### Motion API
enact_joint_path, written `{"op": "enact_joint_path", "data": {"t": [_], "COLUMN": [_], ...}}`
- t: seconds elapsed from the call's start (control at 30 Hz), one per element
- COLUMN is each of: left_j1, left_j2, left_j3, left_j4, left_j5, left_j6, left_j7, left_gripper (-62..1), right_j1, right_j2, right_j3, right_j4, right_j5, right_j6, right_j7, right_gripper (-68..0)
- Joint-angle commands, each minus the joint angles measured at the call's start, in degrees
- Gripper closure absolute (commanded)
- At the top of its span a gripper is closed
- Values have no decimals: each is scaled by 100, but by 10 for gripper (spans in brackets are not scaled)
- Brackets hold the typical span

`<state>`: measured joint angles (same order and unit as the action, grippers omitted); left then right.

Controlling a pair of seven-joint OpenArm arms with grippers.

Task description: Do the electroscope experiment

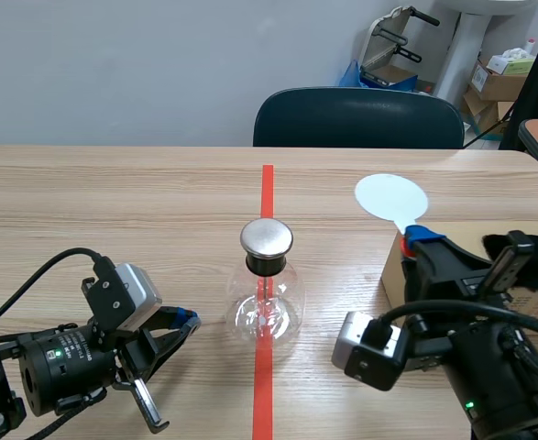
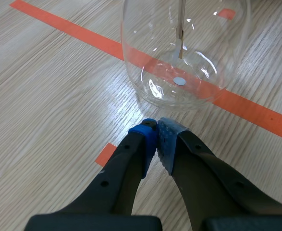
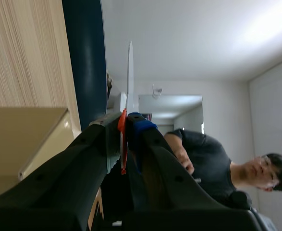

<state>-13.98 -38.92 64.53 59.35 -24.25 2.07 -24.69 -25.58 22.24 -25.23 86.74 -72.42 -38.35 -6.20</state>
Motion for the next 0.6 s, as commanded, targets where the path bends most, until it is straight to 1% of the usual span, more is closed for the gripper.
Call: {"op": "enact_joint_path", "data": {"t": [0.0, 0.1, 0.2, 0.43, 0.57], "left_j1": [2, 2, 20, 50, 50], "left_j2": [33, 33, 33, 33, 31], "left_j3": [-26, -26, -26, -26, -26], "left_j4": [85, 85, 85, 85, 85], "left_j5": [4, 4, 2, 4, 4], "left_j6": [15, 15, 15, 15, 22], "left_j7": [-79, -79, -79, -81, -81], "left_gripper": [-26, -26, -26, -26, -26], "right_j1": [68, 68, 68, 68, 68], "right_j2": [13, 13, 13, 13, 13], "right_j3": [22, 22, 22, 22, 22], "right_j4": [83, 83, 83, 83, 83], "right_j5": [4, 4, 0, 0, -2], "right_j6": [-63, -63, -63, -63, -61], "right_j7": [-164, -485, -678, -726, -671], "right_gripper": [-8, -8, -8, -8, -8]}}
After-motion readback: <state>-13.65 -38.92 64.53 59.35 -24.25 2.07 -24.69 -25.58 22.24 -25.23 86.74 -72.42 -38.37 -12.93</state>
